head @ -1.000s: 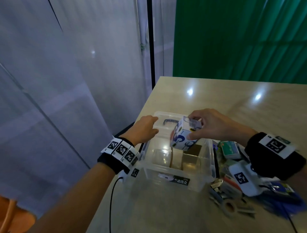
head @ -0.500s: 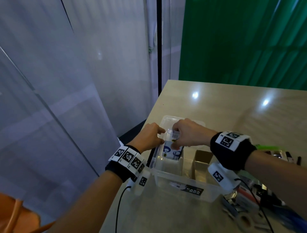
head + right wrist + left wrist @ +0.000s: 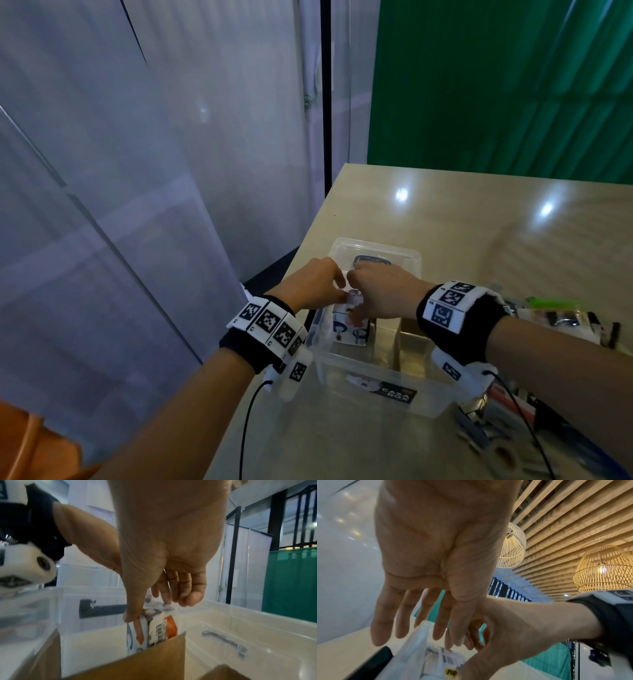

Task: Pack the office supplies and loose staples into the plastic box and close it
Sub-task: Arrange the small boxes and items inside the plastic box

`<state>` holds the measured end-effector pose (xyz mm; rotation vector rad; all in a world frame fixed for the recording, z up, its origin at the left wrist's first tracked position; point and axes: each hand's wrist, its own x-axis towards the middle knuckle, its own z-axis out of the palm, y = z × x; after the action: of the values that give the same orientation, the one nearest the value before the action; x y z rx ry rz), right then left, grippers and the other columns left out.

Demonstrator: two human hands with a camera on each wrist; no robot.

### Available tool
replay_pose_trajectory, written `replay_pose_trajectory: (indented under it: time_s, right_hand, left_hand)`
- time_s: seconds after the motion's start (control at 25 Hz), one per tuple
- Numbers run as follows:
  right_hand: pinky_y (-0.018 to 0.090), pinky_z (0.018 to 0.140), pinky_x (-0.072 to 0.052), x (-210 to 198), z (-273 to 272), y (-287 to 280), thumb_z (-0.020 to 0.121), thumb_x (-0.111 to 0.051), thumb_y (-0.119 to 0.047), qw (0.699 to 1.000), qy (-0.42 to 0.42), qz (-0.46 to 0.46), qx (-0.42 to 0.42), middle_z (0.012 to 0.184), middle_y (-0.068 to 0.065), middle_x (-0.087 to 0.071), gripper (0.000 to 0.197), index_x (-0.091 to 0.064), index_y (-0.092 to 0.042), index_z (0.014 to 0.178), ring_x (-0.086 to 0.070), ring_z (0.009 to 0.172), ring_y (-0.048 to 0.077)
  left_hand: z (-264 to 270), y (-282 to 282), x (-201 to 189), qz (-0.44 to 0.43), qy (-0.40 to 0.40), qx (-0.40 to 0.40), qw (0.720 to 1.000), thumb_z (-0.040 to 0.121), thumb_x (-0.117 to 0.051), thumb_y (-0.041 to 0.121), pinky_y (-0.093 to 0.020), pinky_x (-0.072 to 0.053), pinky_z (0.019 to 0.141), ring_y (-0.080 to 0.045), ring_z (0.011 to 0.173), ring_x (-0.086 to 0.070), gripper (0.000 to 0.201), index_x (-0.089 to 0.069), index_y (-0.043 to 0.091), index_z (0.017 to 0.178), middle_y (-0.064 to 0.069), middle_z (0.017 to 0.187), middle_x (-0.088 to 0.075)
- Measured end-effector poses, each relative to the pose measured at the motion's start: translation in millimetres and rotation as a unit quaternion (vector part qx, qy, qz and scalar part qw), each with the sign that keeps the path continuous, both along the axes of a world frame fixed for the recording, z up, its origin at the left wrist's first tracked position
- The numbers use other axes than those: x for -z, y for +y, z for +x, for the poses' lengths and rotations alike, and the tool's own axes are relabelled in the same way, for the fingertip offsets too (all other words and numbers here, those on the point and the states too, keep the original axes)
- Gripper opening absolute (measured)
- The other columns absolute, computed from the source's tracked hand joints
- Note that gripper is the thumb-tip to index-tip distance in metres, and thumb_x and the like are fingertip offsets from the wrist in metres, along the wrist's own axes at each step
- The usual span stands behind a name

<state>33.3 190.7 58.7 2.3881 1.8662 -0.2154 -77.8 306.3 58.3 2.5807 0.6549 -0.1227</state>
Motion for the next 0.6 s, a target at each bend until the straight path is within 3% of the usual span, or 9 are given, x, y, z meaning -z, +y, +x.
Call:
replay_pose_trajectory:
  time_s: [0.2, 0.4, 0.6]
  right_hand:
    - [0.024, 0.067, -0.046, -39.8, 18.9, -22.5, 0.086, -0.071, -0.053, 0.993, 0.11, 0.042, 0.026, 0.09, -0.006, -0.06, 0.043, -0.067, -0.017, 0.109, -0.06, 0.08, 0.012]
    - [0.029, 0.061, -0.059, -85.7, 52.5, -82.0, 0.089, -0.07, -0.047, 0.975, 0.203, 0.078, 0.055, 0.074, 0.003, -0.073, 0.03, -0.074, -0.018, 0.094, -0.071, 0.067, 0.019]
    - [0.03, 0.061, -0.06, -93.3, 99.4, -172.3, 0.09, -0.072, -0.039, 0.951, 0.241, 0.143, 0.132, 0.069, 0.004, -0.072, 0.025, -0.076, -0.014, 0.092, -0.071, 0.063, 0.019]
  left_hand:
    - [6.5, -10.2, -10.9, 0.037, -0.026, 0.006, 0.999, 0.085, -0.077, 0.034, -0.03, -0.047, 0.095, -0.021, 0.112, -0.062, 0.044, -0.067, 0.013, 0.123, -0.007, 0.13, -0.062]
    - [41.4, -50.8, -48.1, 0.059, -0.124, 0.046, 0.989, 0.09, -0.071, 0.03, -0.025, -0.047, 0.081, -0.014, 0.095, -0.063, 0.032, -0.071, 0.012, 0.116, -0.005, 0.118, -0.07]
    - [96.7, -122.6, -60.9, 0.061, -0.14, 0.113, 0.982, 0.09, -0.07, 0.031, -0.026, -0.051, 0.082, -0.013, 0.088, -0.065, 0.028, -0.074, 0.014, 0.112, -0.004, 0.111, -0.072]
